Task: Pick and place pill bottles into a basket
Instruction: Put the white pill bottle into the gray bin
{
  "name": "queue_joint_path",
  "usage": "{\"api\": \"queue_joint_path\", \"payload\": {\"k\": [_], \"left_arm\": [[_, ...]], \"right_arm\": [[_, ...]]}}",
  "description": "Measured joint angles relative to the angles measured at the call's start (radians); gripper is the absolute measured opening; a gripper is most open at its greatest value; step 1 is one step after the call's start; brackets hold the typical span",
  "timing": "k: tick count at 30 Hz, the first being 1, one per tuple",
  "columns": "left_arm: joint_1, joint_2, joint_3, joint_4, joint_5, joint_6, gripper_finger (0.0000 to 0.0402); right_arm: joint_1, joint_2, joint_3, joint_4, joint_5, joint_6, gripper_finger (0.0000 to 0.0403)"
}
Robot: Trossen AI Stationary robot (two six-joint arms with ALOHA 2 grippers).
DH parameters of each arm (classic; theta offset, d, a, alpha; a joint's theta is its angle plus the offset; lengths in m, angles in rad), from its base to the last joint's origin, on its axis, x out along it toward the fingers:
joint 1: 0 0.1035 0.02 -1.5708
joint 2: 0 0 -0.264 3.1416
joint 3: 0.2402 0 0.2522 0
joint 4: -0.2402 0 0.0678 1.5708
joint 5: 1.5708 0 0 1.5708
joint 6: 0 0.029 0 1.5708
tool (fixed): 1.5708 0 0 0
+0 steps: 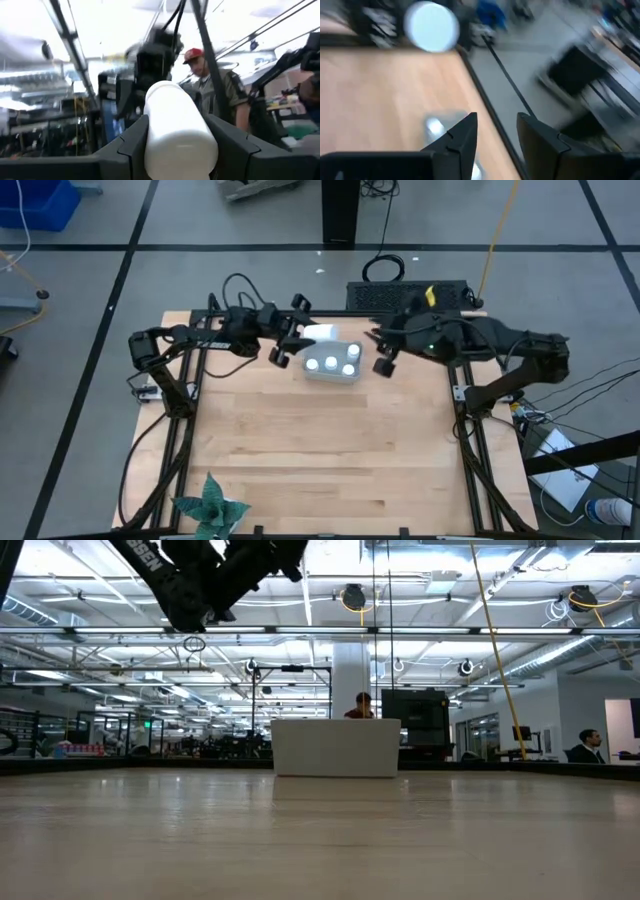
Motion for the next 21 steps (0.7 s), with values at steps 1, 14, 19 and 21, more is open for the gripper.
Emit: {"api": "queue_joint_path", "payload": {"k": [1, 14, 19, 21], "left_arm": [[-0.002, 0.000, 0.000, 0.024, 0.002, -0.009, 0.0173], [-0.015, -0.001, 0.000, 0.057, -0.007, 0.049, 0.0173], [-0.011, -0.001, 0.000, 0.058, -0.042, 0.068, 0.0173], [-0.011, -0.001, 0.000, 0.058, -0.046, 0.071, 0.0173]], "right_arm": [[-0.005, -0.022, -0.059, 0.100, -0.041, -0.034, 0.0130], [-0.229, -0.344, -0.800, 1.141, -0.429, -0.132, 0.0130], [-0.328, -0.378, -1.007, 1.469, -0.561, -0.056, 0.0130], [-0.352, -0.364, -1.041, 1.517, -0.571, -0.036, 0.0130]]}}
